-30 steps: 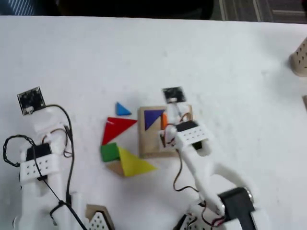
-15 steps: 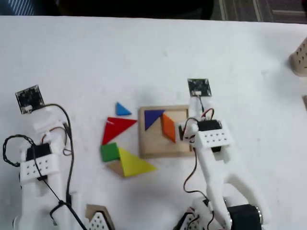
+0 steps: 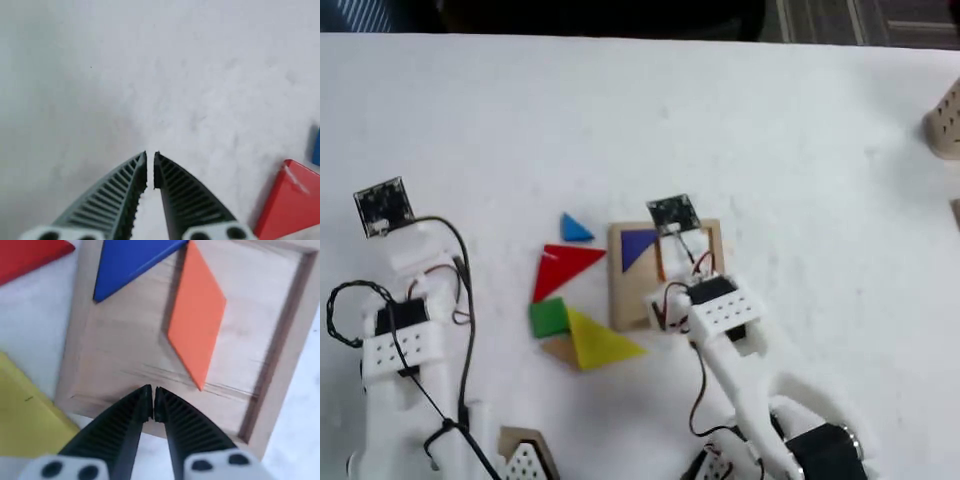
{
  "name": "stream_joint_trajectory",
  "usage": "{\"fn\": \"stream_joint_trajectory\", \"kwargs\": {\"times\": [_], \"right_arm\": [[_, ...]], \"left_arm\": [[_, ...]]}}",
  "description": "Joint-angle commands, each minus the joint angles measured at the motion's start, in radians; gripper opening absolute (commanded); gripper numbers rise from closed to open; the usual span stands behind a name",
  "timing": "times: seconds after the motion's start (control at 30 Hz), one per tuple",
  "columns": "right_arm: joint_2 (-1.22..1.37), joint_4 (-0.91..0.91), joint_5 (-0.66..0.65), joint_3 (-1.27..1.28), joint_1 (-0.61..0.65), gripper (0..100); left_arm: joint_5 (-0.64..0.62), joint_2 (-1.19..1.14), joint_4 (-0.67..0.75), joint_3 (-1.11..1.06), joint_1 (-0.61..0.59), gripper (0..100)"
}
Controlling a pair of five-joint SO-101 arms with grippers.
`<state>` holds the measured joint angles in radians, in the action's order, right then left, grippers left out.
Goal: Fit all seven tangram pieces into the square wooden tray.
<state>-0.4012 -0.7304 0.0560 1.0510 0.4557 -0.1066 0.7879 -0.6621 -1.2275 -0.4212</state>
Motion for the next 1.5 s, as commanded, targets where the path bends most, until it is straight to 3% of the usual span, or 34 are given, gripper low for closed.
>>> {"fn": "stream_joint_trajectory", "kwargs": {"times": [0.0, 0.23, 0.43, 0.63, 1.03, 1.47], "right_arm": [[-0.028, 0.022, -0.018, -0.011, -0.054, 1.8], [0.059, 0.102, -0.02, -0.04, -0.114, 1.8], [0.18, 0.047, -0.02, -0.173, -0.199, 1.8], [0.139, -0.007, -0.02, -0.221, -0.272, 1.8], [0.291, 0.205, -0.02, -0.278, -0.242, 1.8], [0.278, 0.128, -0.015, -0.362, -0.277, 1.8]], "left_arm": [[-0.011, 0.024, 0.025, 0.029, 0.019, 5], [-0.011, 0.024, 0.02, 0.029, 0.019, 5], [-0.011, 0.024, 0.018, 0.028, 0.019, 5], [-0.011, 0.024, 0.018, 0.028, 0.019, 5], [-0.011, 0.024, 0.018, 0.028, 0.019, 5], [-0.011, 0.024, 0.017, 0.026, 0.019, 5]]}}
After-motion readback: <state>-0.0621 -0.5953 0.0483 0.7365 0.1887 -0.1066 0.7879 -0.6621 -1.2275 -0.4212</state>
